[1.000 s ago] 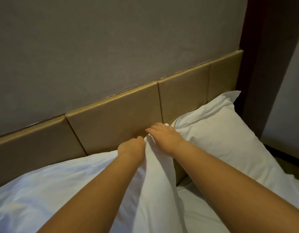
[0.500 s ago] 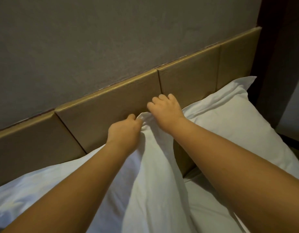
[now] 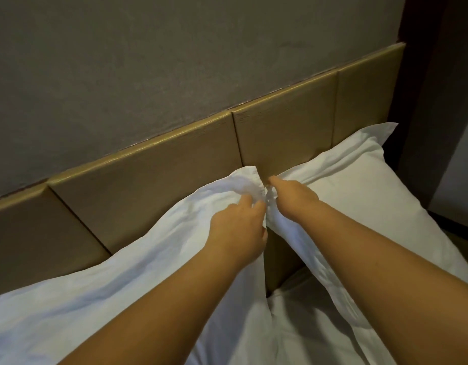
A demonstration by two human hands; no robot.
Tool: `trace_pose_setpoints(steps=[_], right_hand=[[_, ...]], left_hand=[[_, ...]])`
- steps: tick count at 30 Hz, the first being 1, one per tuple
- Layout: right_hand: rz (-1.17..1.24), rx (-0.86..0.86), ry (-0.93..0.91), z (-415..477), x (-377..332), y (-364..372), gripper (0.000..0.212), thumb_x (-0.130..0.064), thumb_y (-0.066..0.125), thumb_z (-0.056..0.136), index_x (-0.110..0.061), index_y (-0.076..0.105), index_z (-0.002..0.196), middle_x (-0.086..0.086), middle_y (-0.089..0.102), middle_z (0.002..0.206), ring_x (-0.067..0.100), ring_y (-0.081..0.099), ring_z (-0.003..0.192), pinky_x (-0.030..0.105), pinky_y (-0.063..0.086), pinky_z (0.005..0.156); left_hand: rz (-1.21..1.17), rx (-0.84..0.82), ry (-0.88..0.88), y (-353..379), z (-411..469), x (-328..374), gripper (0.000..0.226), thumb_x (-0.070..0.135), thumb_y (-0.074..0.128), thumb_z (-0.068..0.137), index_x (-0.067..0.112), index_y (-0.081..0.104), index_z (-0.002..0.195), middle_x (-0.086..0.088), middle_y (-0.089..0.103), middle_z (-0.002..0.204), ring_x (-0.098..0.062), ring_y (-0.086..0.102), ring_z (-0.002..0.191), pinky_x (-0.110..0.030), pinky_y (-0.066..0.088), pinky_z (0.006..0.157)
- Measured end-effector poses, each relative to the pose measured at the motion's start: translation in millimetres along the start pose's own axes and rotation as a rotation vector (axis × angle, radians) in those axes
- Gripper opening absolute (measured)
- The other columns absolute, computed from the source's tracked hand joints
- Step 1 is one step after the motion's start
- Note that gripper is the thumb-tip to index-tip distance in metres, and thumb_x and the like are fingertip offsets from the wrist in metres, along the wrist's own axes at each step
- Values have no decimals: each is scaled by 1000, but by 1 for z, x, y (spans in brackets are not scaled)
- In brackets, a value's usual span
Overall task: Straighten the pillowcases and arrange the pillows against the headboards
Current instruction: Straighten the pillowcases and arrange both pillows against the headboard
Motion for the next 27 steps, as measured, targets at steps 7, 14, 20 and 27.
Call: trace_pose_setpoints(steps=[7,14,20,27], right_hand=[[145,18,30,27,-3,28,24,-18,46,99,-12,55,120,13,62,118,31,61,103,40,50,86],[418,214,194,38,-3,-8,31,-19,56,96,-12,55,126,11,60,124,28,60,108,34,51,89],[402,246,11,21,-25,7,18,-21,48,99,-16,56,115,7,64,110,21,58,88,29,52,78],[373,356,-35,-65,-44,18,27,-24,45,100,-16,52,124,9,62,117,24,61,100,34,51,84]], left_hand=[[-86,-37,-43,32,8,-6,46,41,42,99,28,34,142,-1,52,129,-17,58,105,-25,49,83],[-97,-69,-126,41,14,-9,45,40,44,98,28,36,141,-2,52,131,-21,59,107,-28,53,84],[-160,-42,-125,23,0,-10,41,38,45,98,25,41,137,0,56,128,-18,59,106,-26,49,85],[-215,-42,-86,9,-77,-7,22,34,43,99,21,51,115,-2,55,97,-16,46,73,-26,34,62]])
Point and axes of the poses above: each hand's wrist, its own z-axis towards the middle knuckle, its own y-axis out of the palm, x = y × z, the point moved 7 cm from there along z, towards the middle knuckle
